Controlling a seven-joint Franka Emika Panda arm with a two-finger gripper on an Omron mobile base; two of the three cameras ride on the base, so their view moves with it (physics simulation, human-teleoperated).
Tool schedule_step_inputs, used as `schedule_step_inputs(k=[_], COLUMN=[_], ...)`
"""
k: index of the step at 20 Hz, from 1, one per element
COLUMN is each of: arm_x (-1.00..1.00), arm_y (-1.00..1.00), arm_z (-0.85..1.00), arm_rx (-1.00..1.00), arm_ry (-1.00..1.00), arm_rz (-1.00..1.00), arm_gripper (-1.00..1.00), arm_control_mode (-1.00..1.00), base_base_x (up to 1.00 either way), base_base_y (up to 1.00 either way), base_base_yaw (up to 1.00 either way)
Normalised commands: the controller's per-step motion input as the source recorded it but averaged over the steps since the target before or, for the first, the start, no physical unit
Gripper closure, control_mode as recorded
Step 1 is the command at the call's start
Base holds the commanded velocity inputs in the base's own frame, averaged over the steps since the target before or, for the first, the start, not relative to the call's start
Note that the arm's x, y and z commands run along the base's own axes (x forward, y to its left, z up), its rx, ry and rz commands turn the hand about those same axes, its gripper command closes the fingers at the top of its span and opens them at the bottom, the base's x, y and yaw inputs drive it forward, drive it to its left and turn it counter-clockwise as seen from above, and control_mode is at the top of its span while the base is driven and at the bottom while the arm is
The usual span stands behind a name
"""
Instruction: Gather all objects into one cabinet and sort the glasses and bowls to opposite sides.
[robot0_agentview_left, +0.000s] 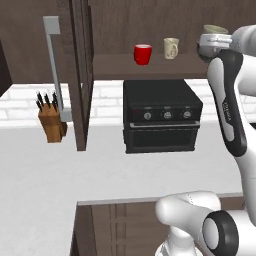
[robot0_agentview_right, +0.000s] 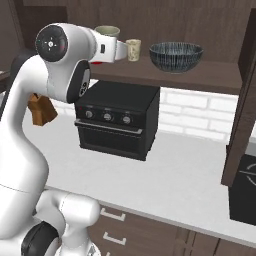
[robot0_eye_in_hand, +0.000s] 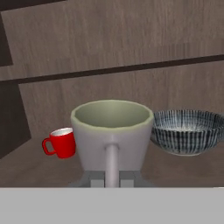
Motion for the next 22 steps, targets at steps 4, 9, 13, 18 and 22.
schedule_step_inputs(k=[4,9,13,18,22], arm_x=[0.02,0.00,0.00,0.03,0.26], arm_y=[0.00,0.10,0.00,0.13,0.17], arm_z=[-0.04,-0.45,-0.07,0.01,0.02], arm_rx=[0.00,-0.04,0.00,0.00,-0.02], arm_ry=[-0.01,-0.17,-0.04,0.04,0.22], arm_rz=[0.06,0.12,0.02,0.00,-0.01], arm_gripper=[1.00,1.00,1.00,1.00,1.00], arm_control_mode=[-1.00,-1.00,-1.00,-1.00,-1.00], base_base_x=[0.00,0.00,0.00,0.00,0.00], base_base_y=[0.00,0.00,0.00,0.00,0.00], base_base_yaw=[0.00,0.00,0.00,0.00,0.00])
